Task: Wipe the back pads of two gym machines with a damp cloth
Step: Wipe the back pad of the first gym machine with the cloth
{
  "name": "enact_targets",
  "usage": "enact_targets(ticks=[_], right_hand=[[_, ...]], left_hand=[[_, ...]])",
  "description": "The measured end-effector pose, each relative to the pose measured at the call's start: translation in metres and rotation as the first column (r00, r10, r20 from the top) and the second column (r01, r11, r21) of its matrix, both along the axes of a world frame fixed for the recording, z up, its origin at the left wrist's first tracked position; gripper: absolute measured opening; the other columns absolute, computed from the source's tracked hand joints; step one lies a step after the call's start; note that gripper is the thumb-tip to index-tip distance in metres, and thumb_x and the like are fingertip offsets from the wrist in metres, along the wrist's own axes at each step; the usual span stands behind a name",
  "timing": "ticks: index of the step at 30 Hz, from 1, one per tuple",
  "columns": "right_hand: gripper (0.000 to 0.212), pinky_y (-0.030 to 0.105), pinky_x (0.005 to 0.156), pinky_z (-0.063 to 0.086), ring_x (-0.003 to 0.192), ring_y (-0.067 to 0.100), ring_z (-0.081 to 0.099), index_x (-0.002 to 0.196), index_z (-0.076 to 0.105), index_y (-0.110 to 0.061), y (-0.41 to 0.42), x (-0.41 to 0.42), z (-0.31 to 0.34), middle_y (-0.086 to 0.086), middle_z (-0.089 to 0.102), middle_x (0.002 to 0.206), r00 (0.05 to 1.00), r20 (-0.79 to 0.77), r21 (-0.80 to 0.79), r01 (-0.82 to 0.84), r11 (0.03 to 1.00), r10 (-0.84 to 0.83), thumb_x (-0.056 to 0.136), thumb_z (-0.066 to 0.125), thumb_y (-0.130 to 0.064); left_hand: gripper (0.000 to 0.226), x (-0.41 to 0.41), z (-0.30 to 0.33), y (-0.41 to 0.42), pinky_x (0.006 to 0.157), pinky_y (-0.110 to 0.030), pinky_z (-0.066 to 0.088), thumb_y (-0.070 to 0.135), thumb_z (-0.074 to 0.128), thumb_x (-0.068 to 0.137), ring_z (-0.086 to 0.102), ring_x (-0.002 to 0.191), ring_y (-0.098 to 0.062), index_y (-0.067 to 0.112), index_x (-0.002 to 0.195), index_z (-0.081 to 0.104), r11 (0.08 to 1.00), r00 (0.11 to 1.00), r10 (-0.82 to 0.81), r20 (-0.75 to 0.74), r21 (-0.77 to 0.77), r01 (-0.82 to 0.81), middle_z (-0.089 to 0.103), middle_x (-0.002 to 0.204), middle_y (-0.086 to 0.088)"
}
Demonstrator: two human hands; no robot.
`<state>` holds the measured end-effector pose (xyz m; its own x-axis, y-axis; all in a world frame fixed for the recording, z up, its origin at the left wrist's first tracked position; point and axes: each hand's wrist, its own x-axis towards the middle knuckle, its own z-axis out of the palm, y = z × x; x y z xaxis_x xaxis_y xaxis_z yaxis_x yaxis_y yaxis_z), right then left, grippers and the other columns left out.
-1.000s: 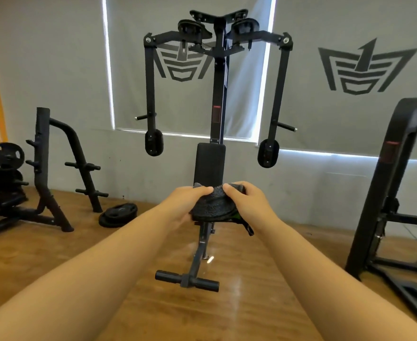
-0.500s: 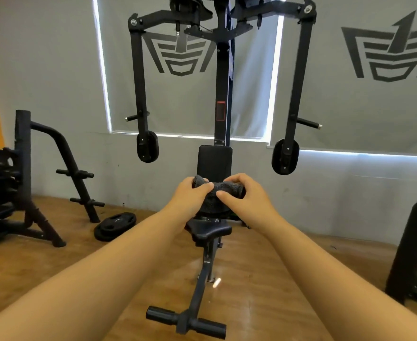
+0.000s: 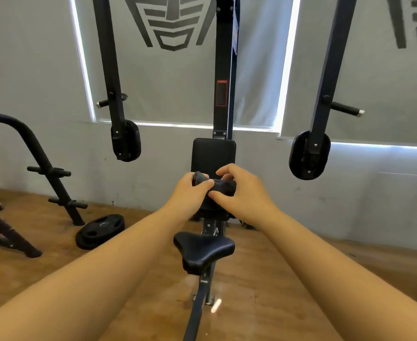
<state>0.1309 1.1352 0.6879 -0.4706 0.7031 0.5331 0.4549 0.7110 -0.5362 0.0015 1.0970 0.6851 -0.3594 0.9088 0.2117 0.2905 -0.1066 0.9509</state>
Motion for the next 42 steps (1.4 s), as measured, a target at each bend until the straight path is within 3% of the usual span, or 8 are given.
enact_targets(ticks=[5, 8, 13, 26, 35, 38, 42], right_hand=[[0.051, 0.027, 0.086, 0.049, 0.101, 0.011, 0.054, 0.126, 0.047, -0.025, 0.11, -0.047, -0.017, -0.006, 0.054, 0.116, 0.991, 0.062, 0.177, 0.106, 0.978, -0.119, 0.081, 0.071, -0.031], [0.058, 0.03, 0.09, 0.049, 0.106, 0.011, 0.052, 0.129, 0.044, -0.025, 0.167, -0.078, -0.02, -0.007, 0.051, 0.121, 0.984, 0.07, 0.215, 0.147, 0.965, -0.165, 0.079, 0.073, -0.034], [0.059, 0.025, 0.089, 0.046, 0.106, 0.009, 0.049, 0.131, 0.042, -0.028, 0.234, -0.12, -0.018, -0.009, 0.047, 0.121, 0.949, 0.201, 0.281, 0.182, 0.942, -0.243, 0.08, 0.07, -0.036], [0.035, 0.023, 0.085, 0.048, 0.099, 0.007, 0.052, 0.127, 0.05, -0.025, 0.32, -0.184, -0.028, -0.008, 0.054, 0.116, 0.957, 0.221, 0.294, 0.121, 0.948, -0.191, 0.092, 0.056, -0.027], [0.027, 0.023, 0.074, 0.048, 0.087, 0.009, 0.055, 0.123, 0.051, -0.021, 0.377, -0.198, -0.048, -0.005, 0.057, 0.109, 0.975, 0.1, 0.257, 0.17, 0.951, -0.201, 0.096, 0.05, -0.02], [0.019, 0.027, 0.069, 0.051, 0.078, 0.009, 0.055, 0.115, 0.051, -0.02, 0.408, -0.199, -0.057, -0.004, 0.057, 0.099, 0.976, 0.043, 0.259, 0.193, 0.946, -0.211, 0.095, 0.052, -0.019], [0.018, 0.022, 0.057, 0.048, 0.07, 0.011, 0.054, 0.107, 0.059, -0.015, 0.471, -0.206, -0.075, 0.0, 0.058, 0.095, 0.97, 0.021, 0.317, 0.223, 0.922, -0.242, 0.09, 0.059, -0.01]], left_hand=[[0.015, -0.052, -0.016, 0.13, 0.059, -0.013, 0.043, 0.022, 0.053, 0.096, 0.055, 0.086, -0.005, 0.023, 0.111, 0.053, 0.993, 0.995, -0.097, -0.023, 0.069, 0.099, 0.055, 0.101, 0.004], [0.014, -0.084, -0.014, 0.199, 0.067, -0.018, 0.046, 0.022, 0.054, 0.095, 0.056, 0.091, -0.007, 0.025, 0.108, 0.055, 0.987, 0.99, -0.143, 0.011, 0.081, 0.142, 0.057, 0.103, 0.002], [0.02, -0.129, -0.01, 0.273, 0.069, -0.018, 0.045, 0.024, 0.055, 0.095, 0.057, 0.094, -0.007, 0.022, 0.115, 0.056, 0.975, 0.976, -0.215, 0.013, 0.059, 0.214, 0.059, 0.105, 0.002], [0.022, -0.196, -0.023, 0.346, 0.064, -0.013, 0.043, 0.021, 0.056, 0.095, 0.054, 0.091, -0.005, 0.022, 0.116, 0.05, 0.976, 0.978, -0.208, 0.027, 0.069, 0.206, 0.055, 0.106, 0.004], [0.016, -0.2, -0.039, 0.398, 0.062, -0.009, 0.039, 0.028, 0.049, 0.098, 0.049, 0.083, 0.003, 0.027, 0.113, 0.041, 0.984, 0.972, -0.137, -0.189, 0.086, 0.155, 0.049, 0.095, 0.017], [0.028, -0.204, -0.047, 0.425, 0.078, -0.01, 0.04, 0.031, 0.042, 0.101, 0.05, 0.097, 0.0, 0.025, 0.128, 0.042, 0.984, 0.958, -0.124, -0.26, 0.09, 0.152, 0.055, 0.116, 0.007], [0.047, -0.218, -0.069, 0.477, 0.108, -0.026, 0.031, 0.035, 0.036, 0.102, 0.035, 0.133, -0.011, 0.02, 0.146, 0.03, 0.993, 0.907, 0.001, -0.42, 0.109, 0.049, 0.038, 0.146, 0.002]])
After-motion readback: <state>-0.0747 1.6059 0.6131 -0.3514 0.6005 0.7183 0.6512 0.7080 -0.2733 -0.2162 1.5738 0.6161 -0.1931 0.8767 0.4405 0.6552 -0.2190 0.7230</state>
